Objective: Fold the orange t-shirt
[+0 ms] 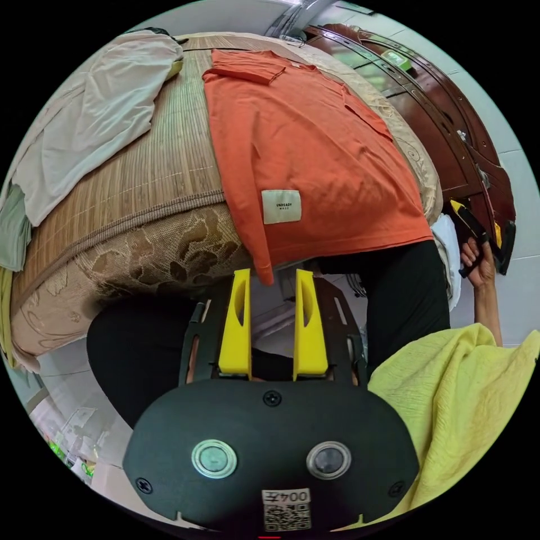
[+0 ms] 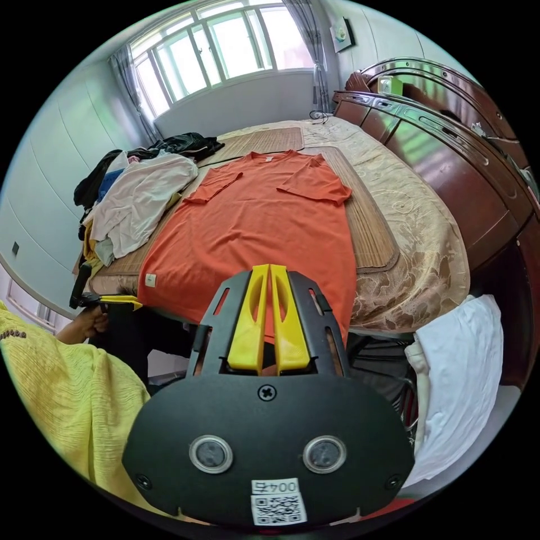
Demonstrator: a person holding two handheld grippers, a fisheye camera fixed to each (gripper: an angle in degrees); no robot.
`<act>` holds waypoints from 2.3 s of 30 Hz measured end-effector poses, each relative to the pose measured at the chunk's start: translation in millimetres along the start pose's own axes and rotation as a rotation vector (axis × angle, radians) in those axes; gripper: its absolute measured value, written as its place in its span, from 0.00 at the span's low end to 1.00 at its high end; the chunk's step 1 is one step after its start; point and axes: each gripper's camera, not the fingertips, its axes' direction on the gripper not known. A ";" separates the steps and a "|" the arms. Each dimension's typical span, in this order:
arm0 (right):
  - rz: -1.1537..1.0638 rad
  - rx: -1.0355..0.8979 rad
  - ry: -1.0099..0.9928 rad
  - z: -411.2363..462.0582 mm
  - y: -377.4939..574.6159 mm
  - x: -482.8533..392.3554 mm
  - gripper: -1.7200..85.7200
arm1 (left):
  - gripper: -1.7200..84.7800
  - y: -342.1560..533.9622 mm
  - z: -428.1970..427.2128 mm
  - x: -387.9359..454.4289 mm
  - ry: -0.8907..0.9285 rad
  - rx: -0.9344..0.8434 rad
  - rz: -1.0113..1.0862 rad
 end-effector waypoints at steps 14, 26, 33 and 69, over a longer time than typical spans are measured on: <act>0.541 -0.062 -0.390 5.0 108.9 210.5 0.21 | 0.05 25.6 -34.9 -53.1 0.142 0.066 -0.044; 0.824 -0.058 -0.736 68.9 154.6 290.2 0.23 | 0.05 44.5 -82.2 -90.6 0.205 0.116 0.027; 0.793 0.145 -0.905 48.0 159.7 300.4 0.04 | 0.05 53.4 -96.7 -115.5 0.246 0.150 0.018; 0.413 0.269 -0.559 -135.6 -56.2 175.2 0.02 | 0.06 -1.5 -245.5 -210.3 0.582 0.410 -0.065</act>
